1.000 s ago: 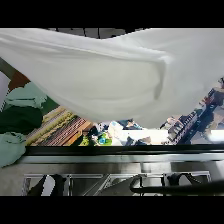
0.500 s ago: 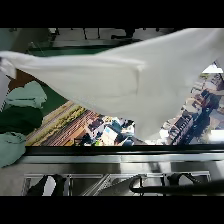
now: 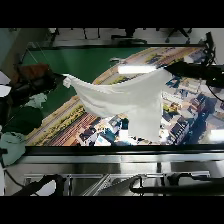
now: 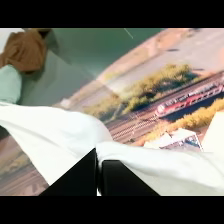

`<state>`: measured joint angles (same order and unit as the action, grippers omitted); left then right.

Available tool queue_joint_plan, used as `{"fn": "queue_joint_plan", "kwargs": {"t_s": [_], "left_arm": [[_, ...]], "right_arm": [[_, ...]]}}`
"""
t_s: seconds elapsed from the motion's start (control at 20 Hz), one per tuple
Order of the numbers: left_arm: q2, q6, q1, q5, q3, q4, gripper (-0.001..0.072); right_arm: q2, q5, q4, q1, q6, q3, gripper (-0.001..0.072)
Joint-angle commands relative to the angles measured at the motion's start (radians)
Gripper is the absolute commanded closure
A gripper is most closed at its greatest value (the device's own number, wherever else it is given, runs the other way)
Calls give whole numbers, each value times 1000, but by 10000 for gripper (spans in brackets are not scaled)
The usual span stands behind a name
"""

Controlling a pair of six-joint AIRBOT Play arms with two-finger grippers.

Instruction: Fold the shirts.

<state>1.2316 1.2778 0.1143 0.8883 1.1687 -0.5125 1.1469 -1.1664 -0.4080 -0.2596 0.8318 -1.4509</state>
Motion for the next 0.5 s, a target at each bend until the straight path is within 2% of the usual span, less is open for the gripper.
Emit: {"fn": "queue_joint_plan", "kwargs": {"t_s": [0.0, 0.15, 0.3, 0.45], "left_arm": [[148, -50, -40, 32, 125, -11, 692], [108, -68, -33, 117, 247, -10, 693], [-55, -64, -8, 154, 349, -8, 693], [-261, 34, 97, 148, 439, -9, 693]], "right_arm": [[48, 17, -16, 10, -11, 6, 688], [-57, 16, -15, 10, -26, 3, 688], [-244, 43, -14, 8, -37, -11, 688], [-467, 147, -18, 7, -77, -32, 688]]}}
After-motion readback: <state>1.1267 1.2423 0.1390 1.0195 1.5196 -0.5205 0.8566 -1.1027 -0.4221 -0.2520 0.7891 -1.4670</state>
